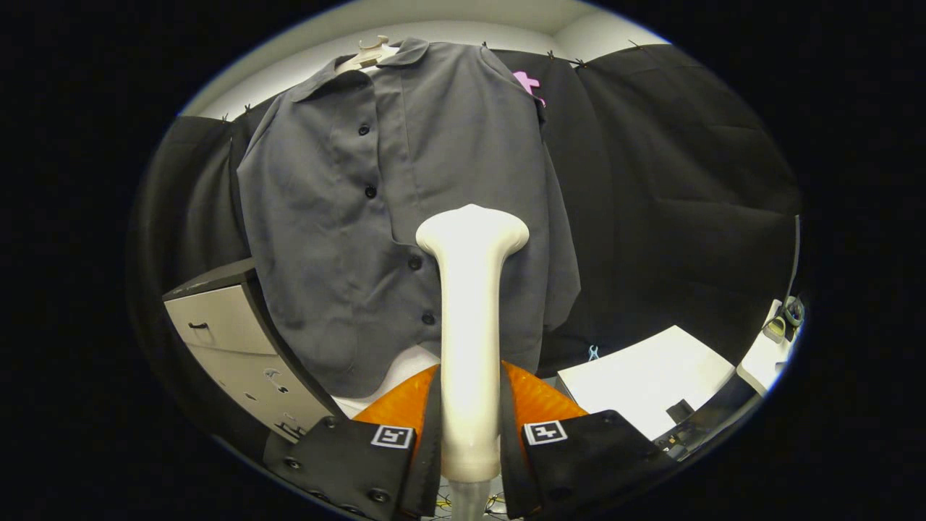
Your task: Iron the clothes twice with a garment steamer, once on the left side and once on the right side.
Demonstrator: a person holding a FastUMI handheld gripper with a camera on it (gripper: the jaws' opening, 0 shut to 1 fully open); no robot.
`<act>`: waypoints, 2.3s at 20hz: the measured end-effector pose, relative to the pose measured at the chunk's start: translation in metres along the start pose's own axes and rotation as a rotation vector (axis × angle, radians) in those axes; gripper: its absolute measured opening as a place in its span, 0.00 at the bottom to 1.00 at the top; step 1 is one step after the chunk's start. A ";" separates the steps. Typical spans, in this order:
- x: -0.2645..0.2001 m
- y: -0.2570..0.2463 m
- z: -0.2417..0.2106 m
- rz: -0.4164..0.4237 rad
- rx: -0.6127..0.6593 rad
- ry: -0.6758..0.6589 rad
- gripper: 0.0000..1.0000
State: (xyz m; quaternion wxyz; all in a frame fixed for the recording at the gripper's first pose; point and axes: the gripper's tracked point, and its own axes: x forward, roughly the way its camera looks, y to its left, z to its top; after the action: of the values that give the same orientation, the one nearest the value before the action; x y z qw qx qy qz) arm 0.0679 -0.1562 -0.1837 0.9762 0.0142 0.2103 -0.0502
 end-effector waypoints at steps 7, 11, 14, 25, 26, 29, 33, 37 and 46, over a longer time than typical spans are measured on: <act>-0.001 -0.008 -0.020 -0.018 0.022 0.042 0.42; -0.010 -0.008 -0.011 -0.022 0.044 0.015 0.42; -0.023 -0.005 0.006 -0.022 0.032 -0.033 0.42; -0.091 0.054 0.091 0.048 -0.056 -0.228 0.42; -0.096 0.062 0.096 0.060 -0.057 -0.237 0.42; -0.112 0.081 0.108 0.085 -0.069 -0.273 0.42; -0.134 0.105 0.123 0.113 -0.079 -0.319 0.42; -0.156 0.120 0.132 0.135 -0.071 -0.353 0.42; -0.183 0.126 0.135 0.140 -0.053 -0.399 0.42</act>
State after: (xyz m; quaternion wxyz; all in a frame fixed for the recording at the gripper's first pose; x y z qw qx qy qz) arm -0.0296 -0.0210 0.0158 0.9997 -0.0071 0.0129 0.0217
